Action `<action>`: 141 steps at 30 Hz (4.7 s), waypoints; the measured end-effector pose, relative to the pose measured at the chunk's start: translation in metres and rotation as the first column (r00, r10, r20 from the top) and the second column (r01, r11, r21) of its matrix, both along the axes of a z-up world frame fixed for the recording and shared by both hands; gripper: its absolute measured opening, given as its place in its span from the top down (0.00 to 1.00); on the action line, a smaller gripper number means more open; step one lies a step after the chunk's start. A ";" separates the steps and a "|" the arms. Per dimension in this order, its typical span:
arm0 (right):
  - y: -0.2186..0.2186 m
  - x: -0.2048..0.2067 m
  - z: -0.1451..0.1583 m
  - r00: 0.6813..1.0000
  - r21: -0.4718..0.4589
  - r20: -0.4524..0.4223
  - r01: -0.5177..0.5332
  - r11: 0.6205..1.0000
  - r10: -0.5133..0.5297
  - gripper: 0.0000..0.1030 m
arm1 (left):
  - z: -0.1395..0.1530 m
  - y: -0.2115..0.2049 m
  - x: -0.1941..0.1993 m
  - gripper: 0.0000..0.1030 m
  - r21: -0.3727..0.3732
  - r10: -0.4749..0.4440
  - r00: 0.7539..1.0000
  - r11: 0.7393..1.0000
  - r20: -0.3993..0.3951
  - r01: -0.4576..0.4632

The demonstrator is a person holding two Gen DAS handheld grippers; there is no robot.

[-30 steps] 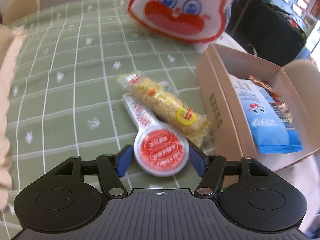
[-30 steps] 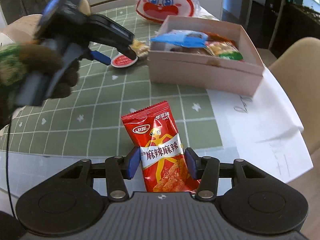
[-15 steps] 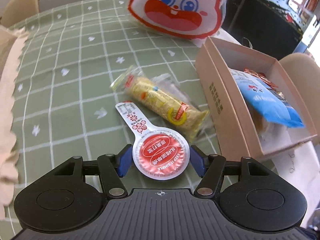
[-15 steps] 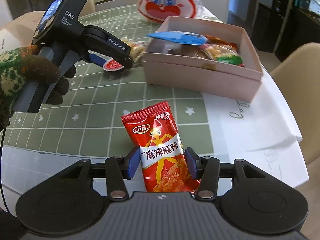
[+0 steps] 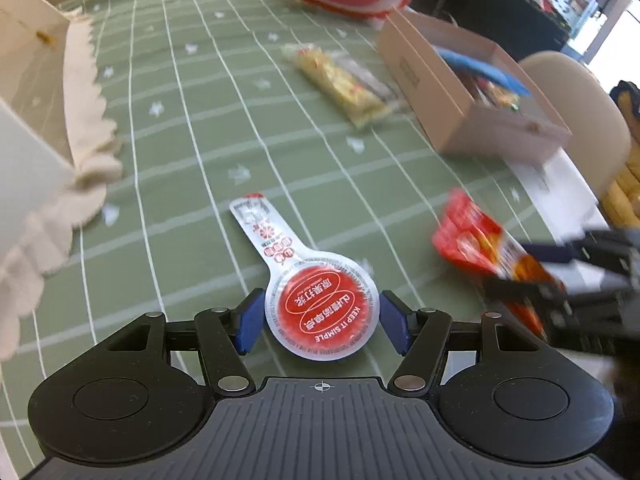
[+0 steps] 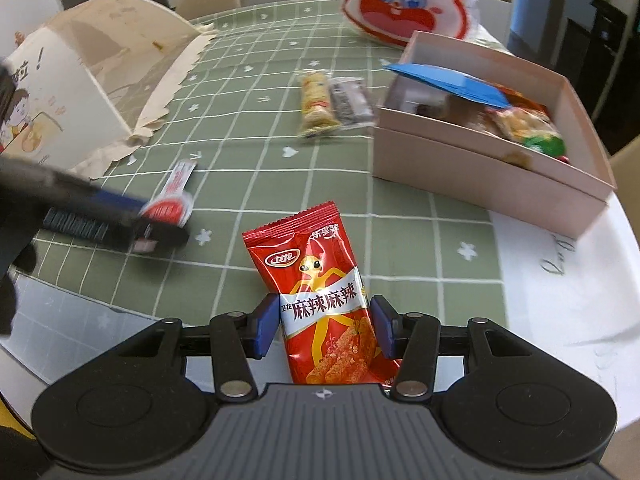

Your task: Organize snacks

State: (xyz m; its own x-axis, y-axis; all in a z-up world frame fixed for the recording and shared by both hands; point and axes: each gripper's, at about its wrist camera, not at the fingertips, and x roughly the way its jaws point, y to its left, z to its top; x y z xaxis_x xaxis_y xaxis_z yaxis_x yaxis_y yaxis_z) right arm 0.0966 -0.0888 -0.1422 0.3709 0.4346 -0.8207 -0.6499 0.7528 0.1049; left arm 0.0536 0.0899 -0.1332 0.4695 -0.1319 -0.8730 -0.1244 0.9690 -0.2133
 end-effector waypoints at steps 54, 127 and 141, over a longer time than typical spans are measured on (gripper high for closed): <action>-0.024 -0.001 -0.022 0.998 0.121 -0.022 -0.053 0.991 0.056 0.00 | -0.002 -0.058 0.015 0.48 0.162 -0.050 0.998 0.986 0.029 0.044; 0.001 -0.022 0.001 0.987 0.040 0.125 -0.107 0.993 0.102 0.11 | 0.002 0.014 -0.055 0.35 -0.062 0.239 0.971 0.969 0.009 -0.238; 0.024 -0.026 -0.015 0.981 -0.025 0.135 -0.135 0.991 0.137 0.46 | 0.008 -0.014 -0.060 0.35 -0.092 0.013 1.000 0.996 -0.012 -0.014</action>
